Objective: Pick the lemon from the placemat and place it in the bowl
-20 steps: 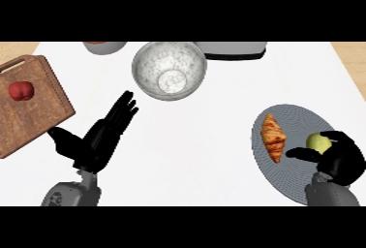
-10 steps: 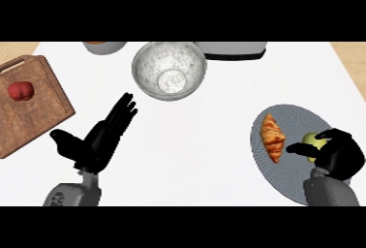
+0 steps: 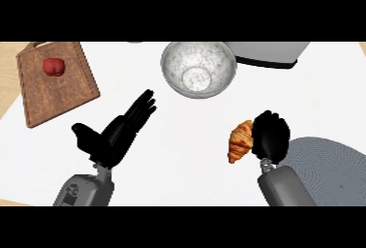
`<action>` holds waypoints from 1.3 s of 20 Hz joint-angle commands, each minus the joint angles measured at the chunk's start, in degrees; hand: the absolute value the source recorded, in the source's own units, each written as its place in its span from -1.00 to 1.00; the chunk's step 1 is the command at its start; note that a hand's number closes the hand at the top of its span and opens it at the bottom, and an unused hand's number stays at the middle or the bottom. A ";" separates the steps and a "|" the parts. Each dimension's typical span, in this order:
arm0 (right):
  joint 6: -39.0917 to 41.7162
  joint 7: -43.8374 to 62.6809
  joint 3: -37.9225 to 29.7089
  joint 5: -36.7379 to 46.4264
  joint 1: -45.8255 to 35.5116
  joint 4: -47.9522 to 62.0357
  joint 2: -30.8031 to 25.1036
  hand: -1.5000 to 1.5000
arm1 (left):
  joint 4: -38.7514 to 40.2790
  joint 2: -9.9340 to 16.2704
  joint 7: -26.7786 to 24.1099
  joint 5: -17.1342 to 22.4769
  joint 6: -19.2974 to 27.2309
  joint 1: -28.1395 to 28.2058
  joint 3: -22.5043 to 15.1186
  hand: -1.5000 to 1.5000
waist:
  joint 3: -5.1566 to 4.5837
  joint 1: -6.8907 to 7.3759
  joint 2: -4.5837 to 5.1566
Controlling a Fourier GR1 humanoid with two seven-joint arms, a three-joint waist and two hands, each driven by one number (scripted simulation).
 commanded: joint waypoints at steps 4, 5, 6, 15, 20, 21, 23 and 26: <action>12.97 9.19 17.68 -11.50 -13.94 -2.83 4.60 1.00 | 1.91 -1.07 -0.05 -0.11 -1.33 -0.24 -2.03 0.00 | 2.20 2.78 0.10; 13.34 11.60 20.60 -13.39 -14.84 -3.46 4.63 1.00 | 1.95 -1.20 0.56 -0.38 -0.14 -1.90 -1.09 0.00 | 2.26 2.46 0.06; 14.47 13.89 21.77 -15.28 -17.95 -5.67 4.65 1.00 | 2.22 -1.68 0.59 -0.82 0.21 -2.24 -1.55 0.00 | 2.23 1.69 -0.25; 22.27 35.74 27.45 -24.47 -41.36 -12.65 4.70 1.00 | 2.84 -0.56 0.24 -0.18 1.00 -1.54 1.29 0.00 | 1.98 -1.70 -1.12; 19.06 40.33 27.90 -29.66 -50.25 -8.50 4.69 1.00 | 1.98 0.00 0.33 -0.33 0.97 -0.56 1.49 0.00 | 2.00 -2.29 -0.83; 18.45 39.92 27.06 -31.56 -52.41 -7.17 4.68 1.00 | 2.77 -0.92 -0.61 -1.04 1.39 -0.80 0.82 0.00 | 1.99 -2.58 -0.61; 17.17 39.97 25.82 -31.97 -56.04 -4.23 4.68 1.00 | 1.67 -1.59 1.79 -1.04 3.10 -2.59 1.23 0.00 | 2.04 -3.23 -0.62; 14.55 39.05 25.21 -32.86 -58.89 1.75 4.68 1.00 | 2.17 -1.12 -0.04 -1.52 2.48 -1.38 1.22 0.00 | 2.02 -3.79 -0.29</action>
